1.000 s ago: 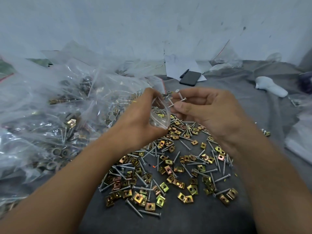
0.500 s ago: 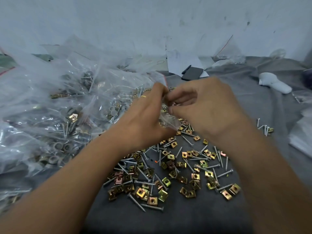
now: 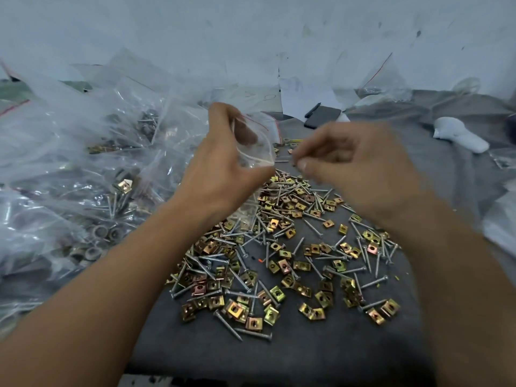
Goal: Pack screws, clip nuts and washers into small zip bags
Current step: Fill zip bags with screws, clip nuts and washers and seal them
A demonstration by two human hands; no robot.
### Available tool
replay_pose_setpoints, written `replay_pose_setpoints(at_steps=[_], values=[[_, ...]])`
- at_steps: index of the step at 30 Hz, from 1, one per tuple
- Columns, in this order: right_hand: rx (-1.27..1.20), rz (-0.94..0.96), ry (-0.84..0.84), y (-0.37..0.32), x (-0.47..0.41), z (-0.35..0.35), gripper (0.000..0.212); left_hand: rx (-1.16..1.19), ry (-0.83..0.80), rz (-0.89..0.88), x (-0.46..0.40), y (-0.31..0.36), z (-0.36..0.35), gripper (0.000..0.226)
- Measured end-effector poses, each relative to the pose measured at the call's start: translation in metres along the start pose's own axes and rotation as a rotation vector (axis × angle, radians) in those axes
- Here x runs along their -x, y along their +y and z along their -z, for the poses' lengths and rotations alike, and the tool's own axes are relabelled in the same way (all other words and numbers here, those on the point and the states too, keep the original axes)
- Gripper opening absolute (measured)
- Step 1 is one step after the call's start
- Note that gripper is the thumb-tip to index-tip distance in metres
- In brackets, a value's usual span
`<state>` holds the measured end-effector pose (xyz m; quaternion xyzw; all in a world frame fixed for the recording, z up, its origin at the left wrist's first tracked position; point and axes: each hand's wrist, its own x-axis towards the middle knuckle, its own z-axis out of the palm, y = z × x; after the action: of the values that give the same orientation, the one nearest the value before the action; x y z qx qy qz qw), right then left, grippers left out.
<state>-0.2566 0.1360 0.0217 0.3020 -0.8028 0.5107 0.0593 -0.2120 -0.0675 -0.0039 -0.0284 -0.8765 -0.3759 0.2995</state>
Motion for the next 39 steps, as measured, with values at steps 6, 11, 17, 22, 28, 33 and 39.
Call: replay_pose_setpoints(at_steps=[6, 11, 17, 22, 28, 33, 39], values=[[0.288, -0.002, -0.472, 0.012, 0.003, -0.033, 0.017, 0.111, 0.425, 0.073, -0.009, -0.013, 0.017, 0.056], [0.456, 0.021, -0.521, 0.016, 0.002, -0.044, 0.027, 0.138, 0.592, 0.126, -0.015, -0.025, 0.035, 0.054], [0.505, 0.085, -0.531, 0.017, 0.003, -0.047, 0.043, 0.13, 0.595, 0.151, -0.017, -0.025, 0.038, 0.055], [0.632, 0.113, -0.525, 0.019, 0.0, -0.054, 0.034, 0.142, 0.576, 0.157, -0.017, -0.023, 0.035, 0.053], [0.692, 0.096, -0.474, 0.018, -0.005, -0.056, 0.024, 0.146, 0.552, 0.158, -0.016, -0.022, 0.034, 0.051], [0.753, 0.064, -0.469, 0.014, -0.006, -0.054, 0.014, 0.161, 0.535, 0.181, -0.016, -0.021, 0.034, 0.05], [0.811, 0.031, -0.455, 0.006, -0.002, -0.053, 0.016, 0.155, 0.505, 0.192, -0.014, -0.017, 0.035, 0.049]])
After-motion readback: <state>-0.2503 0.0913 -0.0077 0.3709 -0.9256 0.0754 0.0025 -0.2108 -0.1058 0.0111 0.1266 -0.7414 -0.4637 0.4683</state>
